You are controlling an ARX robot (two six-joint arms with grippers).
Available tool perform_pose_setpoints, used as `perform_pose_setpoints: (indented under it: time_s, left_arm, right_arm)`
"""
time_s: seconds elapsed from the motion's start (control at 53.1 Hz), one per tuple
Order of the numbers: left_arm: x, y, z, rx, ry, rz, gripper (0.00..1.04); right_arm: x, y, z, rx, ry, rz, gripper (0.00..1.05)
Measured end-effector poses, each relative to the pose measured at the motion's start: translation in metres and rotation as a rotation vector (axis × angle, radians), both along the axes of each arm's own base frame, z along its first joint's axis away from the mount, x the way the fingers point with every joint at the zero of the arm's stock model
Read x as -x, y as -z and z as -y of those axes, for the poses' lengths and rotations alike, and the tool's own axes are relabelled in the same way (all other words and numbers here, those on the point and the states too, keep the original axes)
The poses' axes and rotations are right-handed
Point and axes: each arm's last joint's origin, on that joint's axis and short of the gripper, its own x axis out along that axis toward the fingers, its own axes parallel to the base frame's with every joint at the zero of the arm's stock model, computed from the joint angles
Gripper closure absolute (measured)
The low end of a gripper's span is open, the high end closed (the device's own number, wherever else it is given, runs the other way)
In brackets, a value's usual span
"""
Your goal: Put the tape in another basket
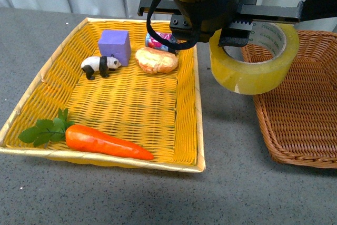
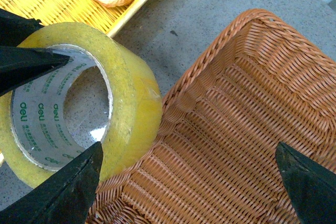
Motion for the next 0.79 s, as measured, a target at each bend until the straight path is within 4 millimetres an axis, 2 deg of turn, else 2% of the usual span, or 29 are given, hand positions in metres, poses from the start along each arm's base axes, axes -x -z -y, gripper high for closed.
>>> perform_pose_setpoints:
  time_s: [0.207,0.546,0.791]
  left_arm:
    - [0.0,0.0,0.0,0.0,0.0,0.0,0.88]
    - [0.0,0.0,0.0,0.0,-0.001,0.0,0.88]
    - [0.0,0.0,0.0,-0.003,-0.003,0.002,0.88]
  right_arm:
    - [-0.014,0.008,-0.012,0.023,-0.048,-0.024,0.09]
    - [-0.025,0.022,-0.022,0.036,-0.071,-0.068,0.09]
    - [-0.03,0.023,-0.027,-0.007,-0.063,-0.118,0.53]
